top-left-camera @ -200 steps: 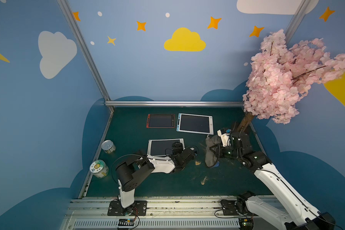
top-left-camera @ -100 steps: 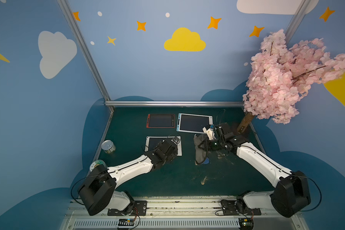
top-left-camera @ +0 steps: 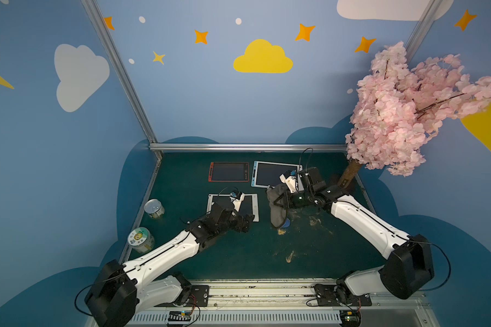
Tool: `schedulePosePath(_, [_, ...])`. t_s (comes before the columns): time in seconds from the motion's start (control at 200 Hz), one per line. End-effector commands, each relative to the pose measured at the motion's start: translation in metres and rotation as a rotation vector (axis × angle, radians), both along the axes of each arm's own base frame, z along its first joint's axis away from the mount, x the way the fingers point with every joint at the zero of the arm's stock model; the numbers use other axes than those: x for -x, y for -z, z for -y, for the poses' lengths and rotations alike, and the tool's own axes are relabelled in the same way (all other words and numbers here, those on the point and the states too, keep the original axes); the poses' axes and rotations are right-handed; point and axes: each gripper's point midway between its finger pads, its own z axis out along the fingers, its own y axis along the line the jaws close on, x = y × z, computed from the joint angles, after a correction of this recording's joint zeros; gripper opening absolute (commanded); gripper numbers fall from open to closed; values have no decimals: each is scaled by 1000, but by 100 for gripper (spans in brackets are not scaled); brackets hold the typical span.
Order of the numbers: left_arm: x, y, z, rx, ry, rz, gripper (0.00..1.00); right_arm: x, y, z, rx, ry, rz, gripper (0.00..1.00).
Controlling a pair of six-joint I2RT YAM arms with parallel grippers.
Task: Wipe the drawing tablet
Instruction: Place the drawing tablet at the center of the board, then adjust the cleaning item.
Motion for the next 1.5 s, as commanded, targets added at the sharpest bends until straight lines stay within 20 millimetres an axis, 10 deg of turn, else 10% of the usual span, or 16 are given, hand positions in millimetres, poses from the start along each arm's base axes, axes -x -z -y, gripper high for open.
schedulePosePath(0.0, [22, -45, 31, 352, 113, -71, 87, 9, 1, -7, -16, -18, 4, 0])
schedulePosePath(0.315, [63, -59, 57, 193, 385, 175, 82, 31, -7, -43, -48, -122, -12, 0])
schedulePosePath(0.811, [107, -71, 45, -92, 522, 832, 77, 80, -24, -54, -141, -320, -157, 0])
schedulePosePath(1.496, [94, -79, 55, -178, 475, 946, 77, 125, -23, -59, -198, -432, -244, 0])
